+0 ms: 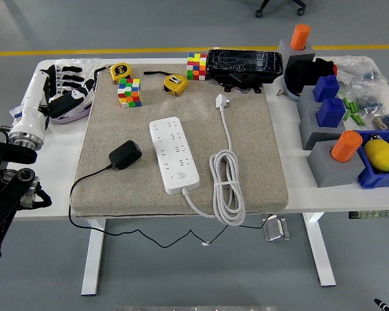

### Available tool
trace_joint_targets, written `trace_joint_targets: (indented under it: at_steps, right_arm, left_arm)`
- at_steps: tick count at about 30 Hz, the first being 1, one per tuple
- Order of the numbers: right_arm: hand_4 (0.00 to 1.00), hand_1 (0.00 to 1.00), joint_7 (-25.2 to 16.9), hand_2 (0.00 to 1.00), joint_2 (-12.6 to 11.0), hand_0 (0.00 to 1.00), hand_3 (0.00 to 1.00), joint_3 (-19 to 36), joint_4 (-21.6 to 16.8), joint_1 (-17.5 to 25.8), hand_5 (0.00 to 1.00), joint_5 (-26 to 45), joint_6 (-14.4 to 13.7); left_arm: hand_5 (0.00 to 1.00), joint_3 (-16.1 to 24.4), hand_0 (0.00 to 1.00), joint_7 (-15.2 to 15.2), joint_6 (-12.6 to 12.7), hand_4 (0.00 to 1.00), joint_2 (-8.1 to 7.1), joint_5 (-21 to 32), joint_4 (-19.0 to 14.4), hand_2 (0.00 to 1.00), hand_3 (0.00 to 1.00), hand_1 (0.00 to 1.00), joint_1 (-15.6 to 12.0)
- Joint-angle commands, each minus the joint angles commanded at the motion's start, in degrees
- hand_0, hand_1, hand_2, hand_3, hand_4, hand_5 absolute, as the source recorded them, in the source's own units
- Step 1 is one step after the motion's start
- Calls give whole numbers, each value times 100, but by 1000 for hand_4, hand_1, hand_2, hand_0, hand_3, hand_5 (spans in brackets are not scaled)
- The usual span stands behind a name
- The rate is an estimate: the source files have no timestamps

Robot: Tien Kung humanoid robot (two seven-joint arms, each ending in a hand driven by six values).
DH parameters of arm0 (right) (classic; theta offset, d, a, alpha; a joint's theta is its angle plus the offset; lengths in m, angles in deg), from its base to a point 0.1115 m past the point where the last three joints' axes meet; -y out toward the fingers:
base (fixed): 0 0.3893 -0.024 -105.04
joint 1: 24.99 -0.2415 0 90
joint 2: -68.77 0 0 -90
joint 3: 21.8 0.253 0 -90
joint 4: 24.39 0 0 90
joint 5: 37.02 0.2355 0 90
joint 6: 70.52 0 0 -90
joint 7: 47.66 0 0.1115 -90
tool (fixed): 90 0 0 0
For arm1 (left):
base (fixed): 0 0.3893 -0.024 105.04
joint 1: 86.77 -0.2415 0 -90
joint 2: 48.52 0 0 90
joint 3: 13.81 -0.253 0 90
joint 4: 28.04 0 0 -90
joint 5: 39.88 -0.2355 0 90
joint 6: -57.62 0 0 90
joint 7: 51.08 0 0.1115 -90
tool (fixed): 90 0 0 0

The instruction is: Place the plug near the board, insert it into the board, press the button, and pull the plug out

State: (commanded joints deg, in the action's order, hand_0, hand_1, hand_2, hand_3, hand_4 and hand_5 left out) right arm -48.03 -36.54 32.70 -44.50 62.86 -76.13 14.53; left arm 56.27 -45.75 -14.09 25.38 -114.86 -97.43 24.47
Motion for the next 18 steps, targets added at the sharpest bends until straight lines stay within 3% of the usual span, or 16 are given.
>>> trace_joint_targets:
  at_steps: [18]
  right_arm:
    - [930,625,5,623,-14,602,547,-45,2,-3,482,1,1]
  left_arm:
    - [313,-5,423,-32,-28,812,8,-12,-23,561,595,531,-32]
